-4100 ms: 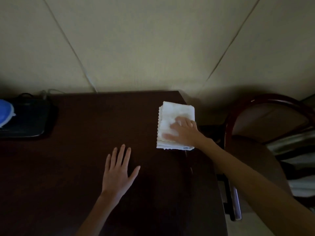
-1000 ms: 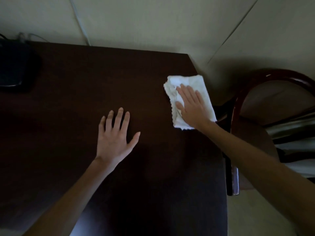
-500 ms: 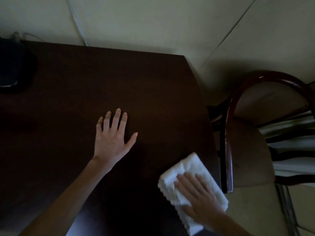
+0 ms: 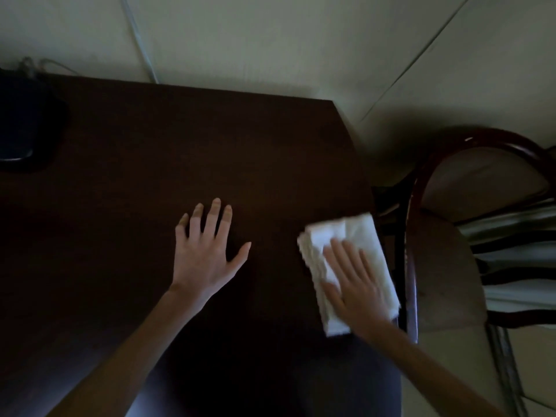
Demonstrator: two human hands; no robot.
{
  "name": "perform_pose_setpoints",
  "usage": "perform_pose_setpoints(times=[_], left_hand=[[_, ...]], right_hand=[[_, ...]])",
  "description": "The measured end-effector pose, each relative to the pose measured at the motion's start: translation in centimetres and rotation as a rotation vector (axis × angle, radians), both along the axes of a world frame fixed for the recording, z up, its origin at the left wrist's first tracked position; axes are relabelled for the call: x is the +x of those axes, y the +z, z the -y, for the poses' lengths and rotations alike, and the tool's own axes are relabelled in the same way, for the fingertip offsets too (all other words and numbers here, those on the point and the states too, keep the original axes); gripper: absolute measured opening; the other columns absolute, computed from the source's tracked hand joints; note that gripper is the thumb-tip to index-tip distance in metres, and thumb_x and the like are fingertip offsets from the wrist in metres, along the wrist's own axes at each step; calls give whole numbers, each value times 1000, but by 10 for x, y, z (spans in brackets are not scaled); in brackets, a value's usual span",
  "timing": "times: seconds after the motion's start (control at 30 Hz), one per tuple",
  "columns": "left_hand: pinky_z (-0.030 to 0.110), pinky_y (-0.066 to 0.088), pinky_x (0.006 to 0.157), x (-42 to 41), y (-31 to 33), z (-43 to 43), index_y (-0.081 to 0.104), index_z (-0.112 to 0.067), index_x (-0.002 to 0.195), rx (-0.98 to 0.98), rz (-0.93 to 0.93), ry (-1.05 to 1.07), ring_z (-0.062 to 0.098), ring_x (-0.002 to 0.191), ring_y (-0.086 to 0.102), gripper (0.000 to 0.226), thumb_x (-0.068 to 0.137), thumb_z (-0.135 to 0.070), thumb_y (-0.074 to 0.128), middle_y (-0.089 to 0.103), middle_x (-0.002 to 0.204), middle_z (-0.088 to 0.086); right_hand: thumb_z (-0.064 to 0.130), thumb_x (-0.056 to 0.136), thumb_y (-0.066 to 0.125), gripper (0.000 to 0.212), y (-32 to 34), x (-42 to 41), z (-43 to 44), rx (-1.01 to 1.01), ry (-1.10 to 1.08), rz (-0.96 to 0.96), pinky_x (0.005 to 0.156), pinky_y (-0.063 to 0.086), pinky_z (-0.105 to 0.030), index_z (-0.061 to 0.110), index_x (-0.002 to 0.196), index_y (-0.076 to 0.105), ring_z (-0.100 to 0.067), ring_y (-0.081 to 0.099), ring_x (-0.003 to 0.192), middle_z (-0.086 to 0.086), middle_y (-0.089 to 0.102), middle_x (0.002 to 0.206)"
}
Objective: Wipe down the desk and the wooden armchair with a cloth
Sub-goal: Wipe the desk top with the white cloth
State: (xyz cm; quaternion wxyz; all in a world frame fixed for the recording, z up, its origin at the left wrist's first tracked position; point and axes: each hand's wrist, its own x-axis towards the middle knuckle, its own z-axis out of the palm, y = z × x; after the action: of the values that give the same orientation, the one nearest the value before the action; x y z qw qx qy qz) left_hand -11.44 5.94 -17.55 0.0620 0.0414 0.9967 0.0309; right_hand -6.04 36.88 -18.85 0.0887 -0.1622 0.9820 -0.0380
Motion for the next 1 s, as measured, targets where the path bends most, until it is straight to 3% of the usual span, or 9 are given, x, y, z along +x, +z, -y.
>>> perform_pose_setpoints(times=[0.13, 0.23, 0.33, 0.43, 0.57, 0.67, 0.8, 0.9, 1.0], left_hand=[[54, 34, 105, -1, 1, 2, 39, -16, 143, -4, 10, -14, 34, 135, 37, 76, 88, -69, 34, 37, 151, 10], [53, 34, 105, -1, 2, 4, 39, -17, 143, 33, 24, -16, 33, 135, 38, 76, 88, -68, 31, 37, 152, 10], [50, 34, 106, -2, 2, 8, 37, -19, 145, 45, 40, -33, 32, 135, 38, 75, 89, -68, 30, 36, 153, 8], [49, 36, 105, -3, -1, 11, 39, -20, 145, 72, 29, -42, 31, 135, 41, 74, 88, -67, 34, 37, 153, 7], [47, 36, 106, -3, -3, 18, 37, -21, 146, 130, 2, -60, 28, 136, 40, 71, 90, -64, 35, 36, 154, 5], [43, 29, 113, 2, -4, 22, 31, -23, 149, 159, -20, -61, 24, 141, 32, 70, 91, -62, 35, 28, 158, 1], [40, 21, 118, 9, -5, 29, 32, -19, 149, 149, -39, -62, 23, 144, 28, 69, 93, -60, 35, 25, 159, 5], [44, 24, 118, 19, -4, 35, 34, -19, 148, 100, -54, -29, 25, 143, 29, 70, 92, -60, 36, 28, 158, 6], [45, 26, 117, 22, -1, 41, 35, -20, 148, 62, -36, -35, 27, 142, 31, 70, 92, -62, 35, 32, 155, 8]], right_hand=[[50, 98, 29, 65, 4, 114, -18, 16, 76, 21, 115, 20, -54, 21, 155, 17, -28, 19, 148, -4, 16, 162], [57, 96, 31, 69, 8, 126, -24, 62, 122, 29, 116, 17, -54, 23, 154, 18, -26, 17, 148, -3, 15, 163], [60, 92, 38, 68, 11, 82, -16, 106, 117, 47, 114, 19, -60, 26, 150, 29, -22, 15, 149, -2, 20, 161], [58, 87, 41, 73, 12, -3, 4, 129, -46, 32, 112, 18, -65, 24, 150, 25, -23, 16, 148, -5, 26, 158], [62, 88, 28, 78, 13, -125, 38, 192, -135, 13, 110, 9, -70, 24, 154, 9, -26, 6, 150, -3, 10, 163], [67, 87, 18, 78, 7, -176, 61, 124, -218, 7, 112, 2, -70, 30, 154, 0, -24, -4, 150, 3, 0, 163], [68, 88, 19, 74, 4, -183, 68, 71, -190, -40, 111, 2, -71, 33, 152, 8, -25, 2, 150, 4, 4, 163], [63, 89, 31, 73, 7, -177, 67, 84, -171, -73, 108, 9, -73, 30, 153, 15, -26, 8, 149, 2, 11, 162], [61, 90, 31, 71, 13, -135, 66, 151, -33, -146, 108, 16, -72, 28, 153, 22, -28, 16, 148, -2, 19, 161]])
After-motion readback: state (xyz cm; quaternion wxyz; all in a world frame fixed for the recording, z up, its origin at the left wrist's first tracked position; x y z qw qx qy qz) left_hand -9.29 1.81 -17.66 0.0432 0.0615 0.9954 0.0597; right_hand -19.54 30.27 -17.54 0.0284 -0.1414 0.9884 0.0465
